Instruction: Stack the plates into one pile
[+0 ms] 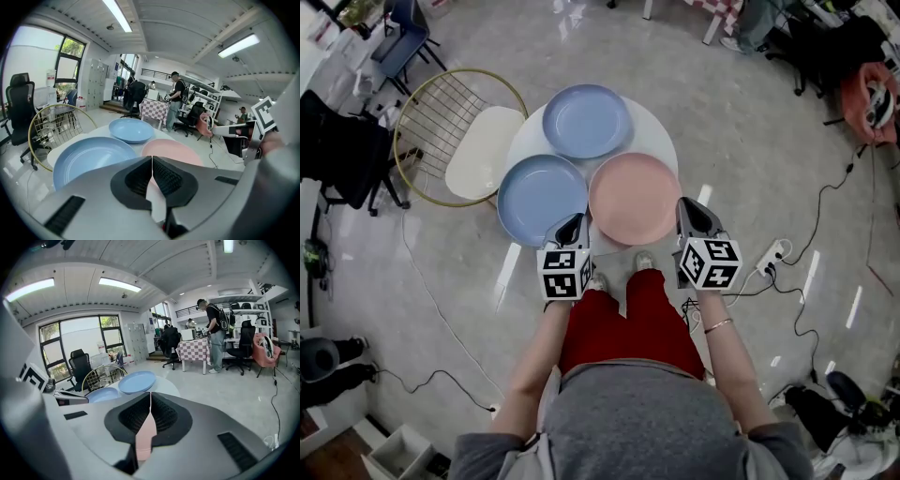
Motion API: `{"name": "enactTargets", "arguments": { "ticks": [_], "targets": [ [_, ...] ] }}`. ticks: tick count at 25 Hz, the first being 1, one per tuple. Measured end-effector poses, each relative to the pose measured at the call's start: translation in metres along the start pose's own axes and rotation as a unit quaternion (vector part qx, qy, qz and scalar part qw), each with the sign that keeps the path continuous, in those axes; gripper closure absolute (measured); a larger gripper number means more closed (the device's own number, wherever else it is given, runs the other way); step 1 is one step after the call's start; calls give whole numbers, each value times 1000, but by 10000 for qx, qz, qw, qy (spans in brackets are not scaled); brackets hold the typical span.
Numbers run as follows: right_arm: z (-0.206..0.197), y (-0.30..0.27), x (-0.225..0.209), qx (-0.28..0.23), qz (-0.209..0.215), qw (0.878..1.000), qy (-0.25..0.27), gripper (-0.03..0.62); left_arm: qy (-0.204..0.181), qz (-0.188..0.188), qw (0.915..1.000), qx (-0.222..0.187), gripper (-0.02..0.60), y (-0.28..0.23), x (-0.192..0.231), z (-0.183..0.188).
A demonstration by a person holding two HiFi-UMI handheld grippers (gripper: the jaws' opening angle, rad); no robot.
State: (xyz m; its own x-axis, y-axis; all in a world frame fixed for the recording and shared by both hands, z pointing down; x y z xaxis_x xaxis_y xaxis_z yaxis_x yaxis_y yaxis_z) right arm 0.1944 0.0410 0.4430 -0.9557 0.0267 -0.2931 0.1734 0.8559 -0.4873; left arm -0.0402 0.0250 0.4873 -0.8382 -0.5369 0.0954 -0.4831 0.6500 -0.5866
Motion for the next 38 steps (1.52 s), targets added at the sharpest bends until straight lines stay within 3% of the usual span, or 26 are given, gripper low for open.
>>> {"name": "enactTargets", "arguments": {
  "ticks": [10,18,32,38],
  "targets": [
    [15,-52,-34,650,609,9936,692,563,673,634,9951,354,565,-23,-14,-14],
    [5,-86,-46,1272,1058,9753,1460,565,1243,1138,9839,591,560,-33,-21,-32],
    [-11,-122,-52,2015,1389,9419,2300,563,1807,1695,9650,859,496,-41,-32,-47],
    [-17,-129,-57,2228,1315,9327,2514,562,1979,1769,9594,951,463,-42,-35,-54]
  ]
}}
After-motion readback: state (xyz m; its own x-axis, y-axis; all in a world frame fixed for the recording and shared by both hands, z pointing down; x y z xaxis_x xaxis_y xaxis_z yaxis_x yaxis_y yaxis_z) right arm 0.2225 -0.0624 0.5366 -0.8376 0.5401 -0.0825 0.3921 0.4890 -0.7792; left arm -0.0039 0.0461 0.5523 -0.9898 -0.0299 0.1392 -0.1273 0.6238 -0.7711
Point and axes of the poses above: the fingertips, and each gripper's own axes: y backward along the fingers, x to its left, z out of its top, the point moved 3 cm from there along y, backward along the fingers, and after that the axes turned 8 degrees about -y, right-handed, at the moved point
